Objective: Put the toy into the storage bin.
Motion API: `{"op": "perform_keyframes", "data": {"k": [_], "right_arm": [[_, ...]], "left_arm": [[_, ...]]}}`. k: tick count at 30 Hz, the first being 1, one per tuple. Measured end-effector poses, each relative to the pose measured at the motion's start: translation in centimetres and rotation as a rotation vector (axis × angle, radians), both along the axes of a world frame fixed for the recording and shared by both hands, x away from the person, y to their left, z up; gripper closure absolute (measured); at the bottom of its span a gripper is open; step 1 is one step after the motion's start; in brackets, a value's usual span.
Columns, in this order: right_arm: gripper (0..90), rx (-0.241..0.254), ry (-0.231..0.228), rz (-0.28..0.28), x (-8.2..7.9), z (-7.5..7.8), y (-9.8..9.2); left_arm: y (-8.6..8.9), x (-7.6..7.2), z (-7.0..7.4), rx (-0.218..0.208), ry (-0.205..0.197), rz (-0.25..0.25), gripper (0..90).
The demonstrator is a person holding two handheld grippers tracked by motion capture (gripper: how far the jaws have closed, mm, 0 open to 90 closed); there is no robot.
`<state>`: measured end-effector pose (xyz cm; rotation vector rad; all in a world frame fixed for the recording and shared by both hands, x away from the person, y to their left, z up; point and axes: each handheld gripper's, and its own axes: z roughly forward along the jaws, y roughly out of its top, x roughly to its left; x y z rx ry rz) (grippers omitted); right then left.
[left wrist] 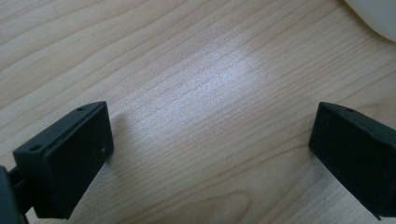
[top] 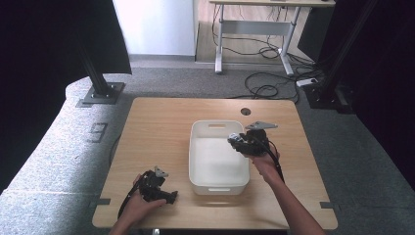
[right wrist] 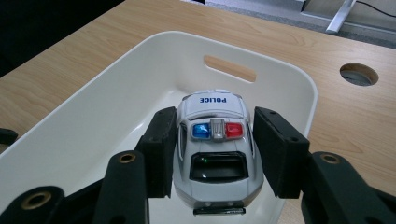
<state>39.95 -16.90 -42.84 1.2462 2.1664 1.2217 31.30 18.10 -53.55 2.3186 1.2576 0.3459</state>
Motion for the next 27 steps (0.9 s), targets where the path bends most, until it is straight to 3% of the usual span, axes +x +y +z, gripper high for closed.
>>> {"op": "perform_keyframes", "data": {"k": [27], "right_arm": [[50.9,-0.015,0.008,0.022,0.7,-0.3,1.8]], "left_arm": [[0.0,0.0,0.0,0.000,0.002,-0.002,0.0]]}}
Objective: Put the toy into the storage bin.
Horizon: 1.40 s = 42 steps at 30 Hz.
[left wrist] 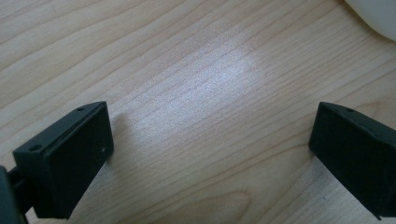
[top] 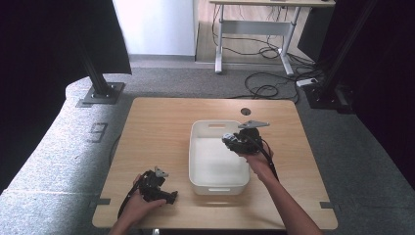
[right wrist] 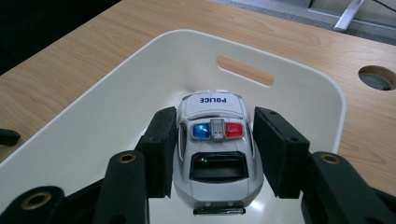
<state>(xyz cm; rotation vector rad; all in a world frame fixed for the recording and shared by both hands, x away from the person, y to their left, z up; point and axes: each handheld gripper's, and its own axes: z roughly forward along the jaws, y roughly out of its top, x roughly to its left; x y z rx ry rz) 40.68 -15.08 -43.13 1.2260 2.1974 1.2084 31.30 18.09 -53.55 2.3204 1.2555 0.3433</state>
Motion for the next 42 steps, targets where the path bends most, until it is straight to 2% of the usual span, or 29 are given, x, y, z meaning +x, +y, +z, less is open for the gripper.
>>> {"op": "perform_keyframes", "data": {"k": [19,29,42], "right_arm": [[50.9,-0.012,0.010,0.007,0.5,-0.2,1.3],[50.8,-0.036,0.013,0.014,0.8,-0.3,2.2],[50.8,-0.034,0.022,0.016,1.2,-0.6,2.7]], "left_arm": [[0.0,0.0,0.0,0.000,0.000,-0.001,0.0],[0.0,0.0,0.0,0.000,0.000,-0.001,0.0],[0.0,0.0,0.0,0.000,0.000,-0.001,0.0]]}}
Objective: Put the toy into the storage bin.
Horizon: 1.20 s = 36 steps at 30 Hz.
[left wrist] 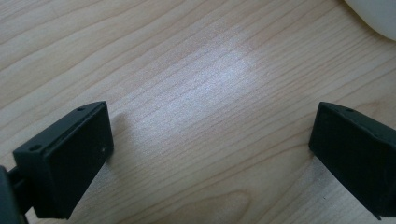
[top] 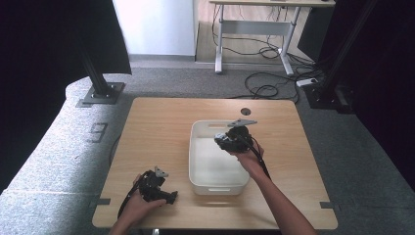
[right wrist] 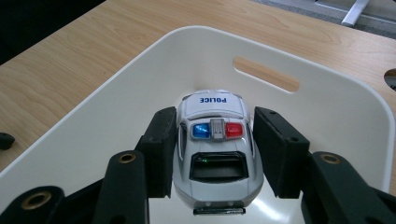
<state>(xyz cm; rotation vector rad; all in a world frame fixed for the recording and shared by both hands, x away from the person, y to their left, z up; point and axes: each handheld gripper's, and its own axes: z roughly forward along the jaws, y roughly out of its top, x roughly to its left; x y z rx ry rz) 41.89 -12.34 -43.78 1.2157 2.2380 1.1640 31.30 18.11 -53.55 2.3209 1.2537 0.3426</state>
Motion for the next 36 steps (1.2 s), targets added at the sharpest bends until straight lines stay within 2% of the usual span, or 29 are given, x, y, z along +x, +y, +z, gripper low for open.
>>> {"op": "perform_keyframes", "data": {"k": [36], "right_arm": [[50.8,-0.007,0.030,0.022,1.2,-1.1,2.7]], "left_arm": [[0.0,0.0,0.0,-0.001,-0.001,-0.001,0.0]]}}
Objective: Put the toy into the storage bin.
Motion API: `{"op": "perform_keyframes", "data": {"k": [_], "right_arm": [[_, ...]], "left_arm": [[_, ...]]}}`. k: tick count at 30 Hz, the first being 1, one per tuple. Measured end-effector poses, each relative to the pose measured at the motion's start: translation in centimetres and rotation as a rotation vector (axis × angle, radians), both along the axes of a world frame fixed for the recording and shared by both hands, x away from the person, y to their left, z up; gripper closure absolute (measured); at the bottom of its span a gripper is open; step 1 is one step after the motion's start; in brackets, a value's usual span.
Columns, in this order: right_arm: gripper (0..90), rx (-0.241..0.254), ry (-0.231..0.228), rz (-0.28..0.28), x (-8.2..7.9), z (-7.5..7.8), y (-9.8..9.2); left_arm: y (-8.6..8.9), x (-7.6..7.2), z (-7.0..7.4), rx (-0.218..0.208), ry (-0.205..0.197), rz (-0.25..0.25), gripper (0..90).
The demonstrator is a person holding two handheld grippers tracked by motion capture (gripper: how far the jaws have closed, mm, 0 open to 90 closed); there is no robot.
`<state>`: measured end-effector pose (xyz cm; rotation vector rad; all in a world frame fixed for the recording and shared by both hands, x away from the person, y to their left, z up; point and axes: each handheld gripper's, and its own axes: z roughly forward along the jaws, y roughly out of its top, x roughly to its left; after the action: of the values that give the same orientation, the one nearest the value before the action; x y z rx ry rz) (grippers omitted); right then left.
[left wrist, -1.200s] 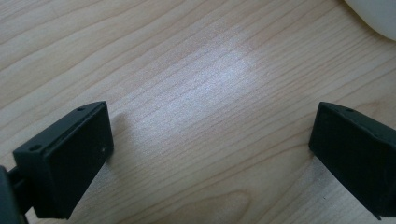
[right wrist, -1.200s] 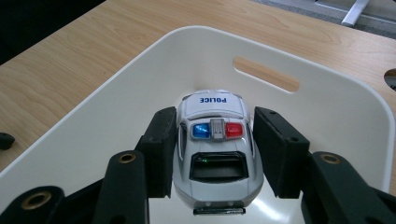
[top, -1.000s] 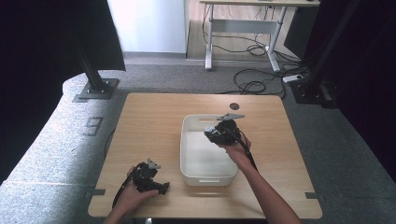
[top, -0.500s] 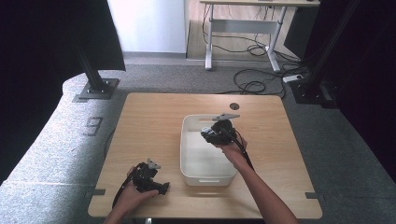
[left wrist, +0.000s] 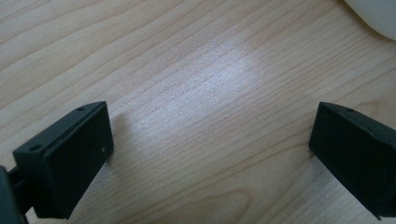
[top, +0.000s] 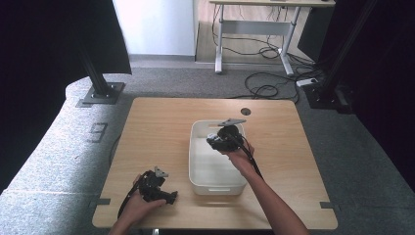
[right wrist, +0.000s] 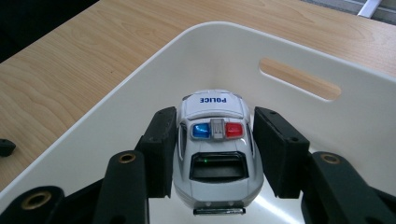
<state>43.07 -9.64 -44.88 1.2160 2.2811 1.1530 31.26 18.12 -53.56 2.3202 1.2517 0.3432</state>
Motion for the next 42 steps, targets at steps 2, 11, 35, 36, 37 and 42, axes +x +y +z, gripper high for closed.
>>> {"op": "perform_keyframes", "data": {"k": [2,11,35,36,37,42], "right_arm": [[50.8,-0.003,0.003,0.002,0.1,0.0,0.1],[50.8,-0.016,0.019,0.000,0.8,-0.5,0.8],[50.8,-0.108,0.135,0.029,1.7,-4.5,4.7],[50.8,-0.108,0.140,0.030,1.8,-4.6,4.8],[50.8,-0.112,0.145,0.029,1.8,-4.8,4.8],[50.8,-0.127,0.164,0.030,1.9,-5.2,5.0]], "left_arm": [[0.0,0.0,0.0,0.000,0.000,0.000,0.0],[0.0,0.0,0.0,0.000,0.000,-0.001,0.0],[0.0,0.0,0.0,-0.002,0.000,-0.005,0.0],[0.0,0.0,0.0,-0.002,0.000,-0.005,0.0],[0.0,0.0,0.0,-0.001,-0.001,-0.006,0.0],[0.0,0.0,0.0,-0.001,0.000,-0.007,0.0]]}}
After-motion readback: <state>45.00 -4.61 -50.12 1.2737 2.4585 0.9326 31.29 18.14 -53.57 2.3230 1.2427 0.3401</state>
